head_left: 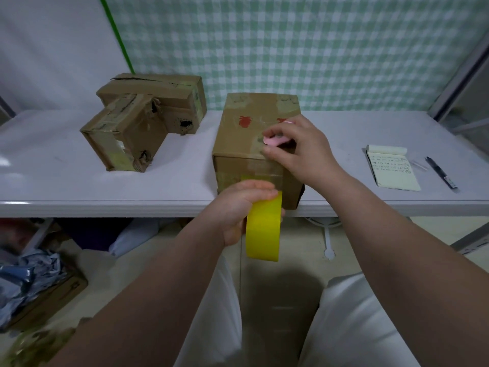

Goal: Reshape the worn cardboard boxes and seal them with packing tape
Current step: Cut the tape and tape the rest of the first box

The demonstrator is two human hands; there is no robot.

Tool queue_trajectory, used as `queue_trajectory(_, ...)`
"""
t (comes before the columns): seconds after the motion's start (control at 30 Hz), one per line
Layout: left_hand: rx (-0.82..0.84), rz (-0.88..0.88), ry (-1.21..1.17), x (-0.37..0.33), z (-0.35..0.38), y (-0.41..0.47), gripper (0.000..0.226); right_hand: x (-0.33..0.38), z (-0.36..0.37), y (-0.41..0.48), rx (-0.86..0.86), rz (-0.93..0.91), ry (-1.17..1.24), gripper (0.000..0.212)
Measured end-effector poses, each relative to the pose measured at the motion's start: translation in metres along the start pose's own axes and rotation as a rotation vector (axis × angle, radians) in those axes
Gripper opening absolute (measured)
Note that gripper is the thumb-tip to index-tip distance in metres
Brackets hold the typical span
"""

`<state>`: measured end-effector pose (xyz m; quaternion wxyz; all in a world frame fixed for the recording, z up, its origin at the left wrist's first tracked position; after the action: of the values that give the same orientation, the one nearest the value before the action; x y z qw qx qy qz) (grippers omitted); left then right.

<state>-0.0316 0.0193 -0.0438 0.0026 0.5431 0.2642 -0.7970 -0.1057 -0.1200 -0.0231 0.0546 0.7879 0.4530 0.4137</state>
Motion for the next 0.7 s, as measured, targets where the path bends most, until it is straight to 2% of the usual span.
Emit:
queue_trajectory(0.13,-0.022,0.012,-0.056,0.004,-0.002,0.000,0.026,0.008,-0.010,-0.003,-0.053,0.014,0.079,0.017)
queue_trajectory(0.23,-0.032,0.027,-0.099,0.003,-0.003,0.000,0.029,0.016,-0.017,-0.012,-0.105,0.036,0.137,0.025)
queue_trajectory(0.3,-0.037,0.030,-0.105,0.002,-0.004,0.000,0.031,0.020,-0.020,-0.019,-0.079,0.056,0.154,0.034)
queue_trajectory(0.37,-0.040,0.034,-0.108,0.001,-0.004,0.000,0.031,0.023,-0.022,-0.023,-0.038,0.070,0.114,0.036)
queue_trajectory(0.6,-0.042,0.045,-0.089,0.002,-0.008,0.003,0.026,0.031,-0.017,-0.031,0.043,0.059,-0.102,0.015)
queue_trajectory(0.7,-0.048,0.049,-0.078,0.001,-0.008,0.004,0.017,0.032,-0.013,-0.031,0.070,0.032,-0.172,0.014)
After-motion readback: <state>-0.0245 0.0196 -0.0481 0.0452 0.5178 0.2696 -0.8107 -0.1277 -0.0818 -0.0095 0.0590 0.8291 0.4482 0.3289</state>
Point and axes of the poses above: each hand's wrist, its own y-axis towards the middle knuckle, its own z-axis out of the palm, x = y × z, the point moved 1 cm from there along y, towards the middle knuckle
